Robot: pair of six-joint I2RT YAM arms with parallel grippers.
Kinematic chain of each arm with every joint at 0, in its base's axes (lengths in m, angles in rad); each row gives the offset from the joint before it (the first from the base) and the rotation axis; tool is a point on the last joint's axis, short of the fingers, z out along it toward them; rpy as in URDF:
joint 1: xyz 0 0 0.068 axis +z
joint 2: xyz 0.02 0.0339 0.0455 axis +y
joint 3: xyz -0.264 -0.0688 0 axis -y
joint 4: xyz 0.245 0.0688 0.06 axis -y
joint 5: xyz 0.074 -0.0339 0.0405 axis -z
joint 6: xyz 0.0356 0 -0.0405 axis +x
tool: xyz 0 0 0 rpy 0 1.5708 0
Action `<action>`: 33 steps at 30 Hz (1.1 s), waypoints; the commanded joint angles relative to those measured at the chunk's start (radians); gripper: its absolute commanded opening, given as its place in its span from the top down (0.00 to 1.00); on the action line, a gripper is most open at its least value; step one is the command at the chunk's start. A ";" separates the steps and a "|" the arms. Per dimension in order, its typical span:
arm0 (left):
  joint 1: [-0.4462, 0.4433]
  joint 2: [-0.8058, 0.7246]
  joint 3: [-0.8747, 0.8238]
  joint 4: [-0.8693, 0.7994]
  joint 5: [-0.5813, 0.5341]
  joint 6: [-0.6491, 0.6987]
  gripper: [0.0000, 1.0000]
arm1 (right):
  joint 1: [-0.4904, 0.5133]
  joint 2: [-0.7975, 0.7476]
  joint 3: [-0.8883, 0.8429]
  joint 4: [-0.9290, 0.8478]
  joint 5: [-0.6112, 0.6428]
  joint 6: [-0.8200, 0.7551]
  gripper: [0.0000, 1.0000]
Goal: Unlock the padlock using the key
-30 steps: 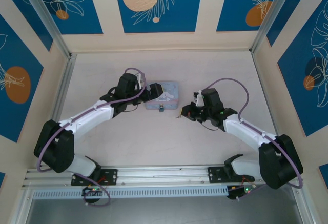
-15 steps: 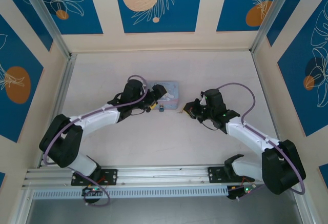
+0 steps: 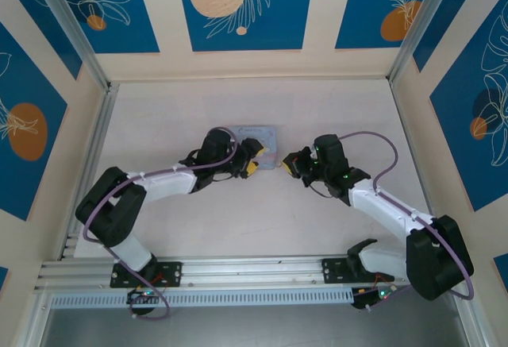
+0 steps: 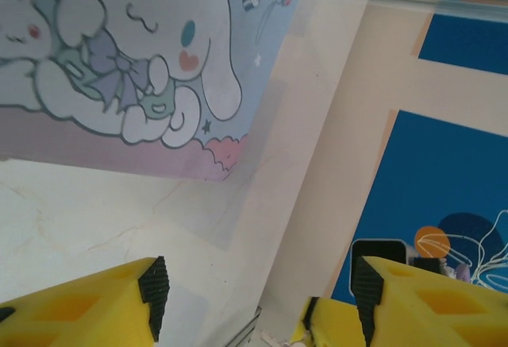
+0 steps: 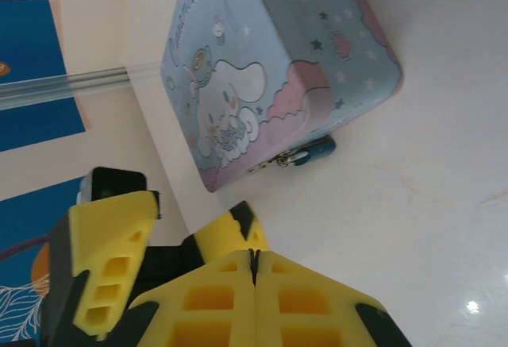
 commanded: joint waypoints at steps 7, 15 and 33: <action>-0.048 0.051 0.031 0.081 0.010 -0.070 0.51 | 0.032 0.064 0.039 0.108 0.010 0.043 1.00; -0.054 0.050 0.035 0.091 -0.001 -0.076 0.60 | 0.038 0.087 0.043 0.125 0.011 0.047 1.00; -0.056 0.043 0.039 0.062 -0.023 -0.037 1.00 | 0.043 0.079 0.008 0.124 0.022 0.052 1.00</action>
